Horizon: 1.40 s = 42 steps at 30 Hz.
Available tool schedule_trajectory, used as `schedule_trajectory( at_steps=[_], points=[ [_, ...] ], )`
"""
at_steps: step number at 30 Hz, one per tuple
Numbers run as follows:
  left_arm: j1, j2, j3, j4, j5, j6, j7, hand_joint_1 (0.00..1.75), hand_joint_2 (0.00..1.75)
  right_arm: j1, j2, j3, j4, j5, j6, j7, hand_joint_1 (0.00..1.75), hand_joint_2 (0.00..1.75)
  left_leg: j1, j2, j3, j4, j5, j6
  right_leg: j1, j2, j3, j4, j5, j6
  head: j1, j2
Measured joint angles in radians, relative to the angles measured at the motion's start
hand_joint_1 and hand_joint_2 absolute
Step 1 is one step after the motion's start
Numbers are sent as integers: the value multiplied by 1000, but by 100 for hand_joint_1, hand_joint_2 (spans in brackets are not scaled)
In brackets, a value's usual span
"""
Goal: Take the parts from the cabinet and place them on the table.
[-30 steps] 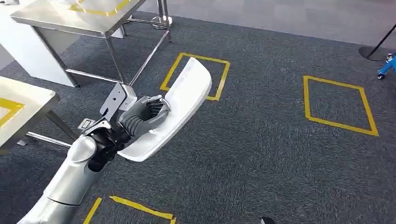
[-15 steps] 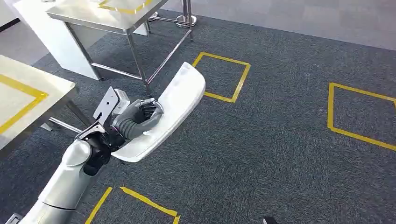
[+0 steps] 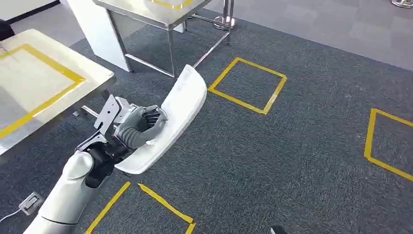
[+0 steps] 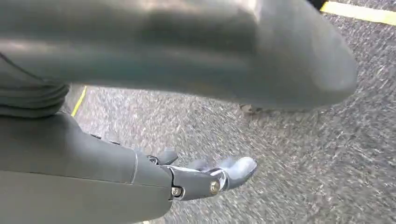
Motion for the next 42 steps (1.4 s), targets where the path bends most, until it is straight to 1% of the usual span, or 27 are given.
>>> schedule_trajectory(
  at_steps=[1, 2, 4, 5, 6, 10, 11, 13, 15, 16, 17, 19, 20, 21, 25, 26, 28, 30, 31, 32, 33, 35, 36, 37, 40, 41, 42],
  points=[
    [4, 0, 0, 0, -1, 0, 0, 175, 175, 2, -1, 1, 0, 1, 0, 0, 0, 0, 0, -11, -2, 3, 0, 0, 0, 1, -23, 38, -1, 1, 0, 0],
    [6, 0, 0, 0, -4, 0, 2, 175, 175, 2, -1, 2, 0, 3, 0, 0, 0, 0, 2, -22, -2, 5, 0, -1, -2, 1, -20, 22, 23, 2, 0, 0],
    [9, 0, 1, -1, -5, 2, 2, 175, 175, 1, -3, 5, 0, 9, 1, -1, 0, 0, 6, -46, -2, 12, -3, -7, -6, 6, 54, -135, 114, 3, 1, 0],
    [9, 0, 2, -5, -6, 2, 2, 175, 175, 1, -3, 7, 0, 10, 1, -2, 0, 0, 9, -57, -4, 18, -6, -13, -11, 26, 104, -236, 156, 4, 2, 0],
    [8, 0, 4, -7, -6, 4, 2, 175, 175, -1, -3, 10, 0, 10, 2, -2, 0, 0, 6, -65, -10, 22, -8, -20, -15, 66, 119, -268, 135, 4, 3, 0],
    [14, 6, 13, -11, -8, 5, 2, 175, 175, -4, -3, 11, 0, 13, 9, -3, 0, 0, 8, -96, -19, 11, 2, -49, -9, 33, 122, -276, 145, -24, 2, 0],
    [16, 9, 15, -13, -8, 5, 2, 175, 175, -5, -2, 11, 0, 13, 11, -3, 0, 0, 9, -80, -23, 20, -3, -53, -14, 19, 125, -285, 152, -34, 2, 0],
    [13, 11, 19, -16, -8, 5, 2, 175, 175, -4, -3, 11, 0, 13, 12, -3, 0, 0, 5, -8, -65, 110, -60, -58, -12, 4, 127, -287, 151, -43, -7, 0],
    [19, 11, 19, -16, -9, 5, 3, 175, 175, 0, -3, 11, 0, 13, 12, -3, 0, 0, 7, 14, -147, 282, -136, -63, -8, -19, 127, -287, 148, -47, -6, 0],
    [22, 11, 19, -16, -9, 5, 3, 175, 175, 0, -3, 11, 0, 13, 12, -3, 0, 0, 7, 16, -173, 334, -148, -64, -7, -29, 127, -287, 147, -48, -6, 0],
    [24, 12, 19, -16, -9, 5, 3, 175, 175, 0, -3, 11, 0, 13, 13, -3, 0, 0, 7, 18, -175, 334, -134, -65, -7, -40, 128, -287, 145, -48, -6, 0],
    [25, 15, 20, -17, -9, 5, 3, 175, 175, -2, -3, 11, 0, 14, 14, -3, 0, 0, 7, 24, -98, 191, -52, -60, -7, -56, 136, -287, 141, -45, -6, 0],
    [24, 16, 21, -17, -9, 6, 3, 175, 175, -2, -2, 11, 0, 16, 14, -3, 0, 0, 5, 44, -44, 91, -11, -54, -6, -65, 142, -287, 138, -43, -6, 0],
    [24, 16, 23, -19, -9, 7, 3, 175, 175, -2, -2, 11, 0, 16, 13, -3, 0, 0, -2, 87, -8, 17, -12, -47, -4, -73, 147, -287, 134, -38, -6, 0],
    [27, 18, 24, -25, -9, 9, 4, 175, 175, -5, -2, 11, 0, 18, 12, -4, 0, 0, -10, 45, -11, 15, -6, -20, 1, -105, 152, -290, 132, -16, -5, 0],
    [27, 18, 26, -26, -9, 9, 4, 175, 175, -6, -2, 11, 0, 18, 12, -4, 0, 0, -2, 36, -4, 4, 1, -11, 0, -103, 151, -288, 126, -8, -5, 0],
    [25, 16, 27, -29, -9, 9, 3, 175, 175, -6, -1, 12, 0, 18, 13, -8, 0, 0, 3, 22, -4, 2, 5, -3, -5, -21, 118, -211, 78, 1, -3, 0],
    [27, 12, 26, -28, -11, 8, 4, 175, 175, -3, -1, 13, 0, 18, 12, -8, 0, 0, 3, 3, -8, 3, 4, 1, -5, -2, 30, -39, 4, 6, 0, 0],
    [29, 11, 26, -27, -13, 7, 5, 175, 175, -3, -1, 13, 0, 18, 11, -8, 0, 0, 2, -8, -10, 5, 4, 1, -5, -1, -3, 22, -11, 6, 0, 0],
    [31, 11, 26, -26, -13, 7, 5, 175, 175, -2, -1, 13, 0, 18, 11, -8, 0, 0, 3, -19, -10, 7, 4, 1, -4, -1, -14, 33, 1, 5, 0, 0],
    [31, 11, 26, -25, -14, 7, 6, 175, 175, -2, -1, 13, 0, 18, 11, -8, 0, 0, 3, -30, -10, 9, 4, 0, -5, 0, 0, -6, 35, 4, 0, 0],
    [30, 11, 26, -25, -13, 7, 6, 175, 175, -3, -1, 13, 0, 18, 11, -9, 0, 0, 6, -52, -10, 15, 2, -5, -8, 13, 84, -184, 129, 1, 3, 0],
    [30, 10, 26, -25, -13, 7, 6, 175, 175, -4, -1, 13, 0, 18, 11, -9, 0, 0, 8, -60, -12, 19, 0, -9, -11, 51, 123, -271, 150, -2, 6, 0],
    [29, 10, 26, -25, -13, 7, 6, 175, 175, -5, -1, 13, 0, 18, 12, -9, 0, 0, 2, -70, -18, 23, 0, -19, -8, 69, 129, -280, 138, -3, 6, 0],
    [30, 8, 26, -25, -14, 7, 6, 175, 175, -4, 0, 14, 0, 21, 12, -7, 0, 0, 8, -91, -21, 11, 9, -37, -2, 42, 127, -280, 142, -18, 6, 0],
    [29, 9, 27, -25, -14, 8, 6, 175, 175, -5, 2, 14, 0, 23, 12, -7, 0, 0, 4, -103, -29, 10, 11, -45, -12, 29, 134, -290, 149, -29, 5, 0],
    [31, 11, 29, -25, -14, 8, 6, 175, 175, -7, 4, 15, 0, 25, 12, -7, 0, 0, 3, -73, -30, 24, 0, -47, -12, 17, 137, -296, 152, -35, 5, 0]
  ],
)
